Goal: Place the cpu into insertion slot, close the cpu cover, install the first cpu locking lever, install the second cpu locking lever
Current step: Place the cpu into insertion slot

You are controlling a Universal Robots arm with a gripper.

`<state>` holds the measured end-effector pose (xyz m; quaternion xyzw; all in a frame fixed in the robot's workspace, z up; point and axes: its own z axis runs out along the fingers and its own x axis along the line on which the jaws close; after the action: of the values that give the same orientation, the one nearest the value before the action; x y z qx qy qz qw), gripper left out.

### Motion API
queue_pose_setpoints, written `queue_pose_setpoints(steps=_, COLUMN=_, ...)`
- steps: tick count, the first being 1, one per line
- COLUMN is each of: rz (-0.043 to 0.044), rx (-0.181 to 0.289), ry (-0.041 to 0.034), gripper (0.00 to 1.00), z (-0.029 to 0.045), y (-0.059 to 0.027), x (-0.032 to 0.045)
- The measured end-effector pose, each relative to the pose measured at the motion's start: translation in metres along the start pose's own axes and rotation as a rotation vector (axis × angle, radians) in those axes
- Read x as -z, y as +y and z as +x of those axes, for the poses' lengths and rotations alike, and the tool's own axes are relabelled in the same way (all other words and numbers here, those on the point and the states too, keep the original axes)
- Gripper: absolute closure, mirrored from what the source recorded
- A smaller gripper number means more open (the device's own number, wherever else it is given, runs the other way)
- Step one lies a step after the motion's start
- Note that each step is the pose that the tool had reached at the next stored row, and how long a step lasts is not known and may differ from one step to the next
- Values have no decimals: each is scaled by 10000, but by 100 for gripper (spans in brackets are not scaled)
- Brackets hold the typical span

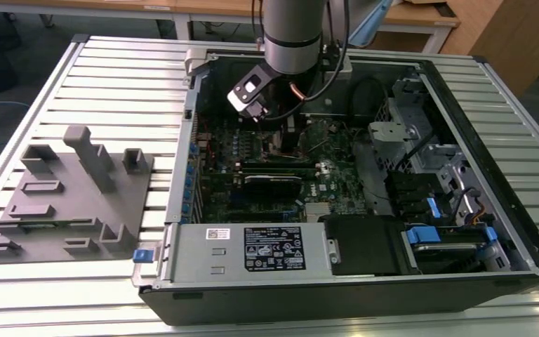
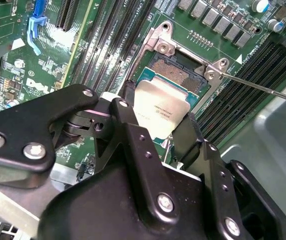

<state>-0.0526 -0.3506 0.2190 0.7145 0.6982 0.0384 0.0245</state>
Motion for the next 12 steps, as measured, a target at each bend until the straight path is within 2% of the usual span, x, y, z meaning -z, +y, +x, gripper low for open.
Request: queue_pose_setpoints(steps=12, rz=0, rx=0, ry=0, gripper=46, z=-1, y=-7, x=-75)
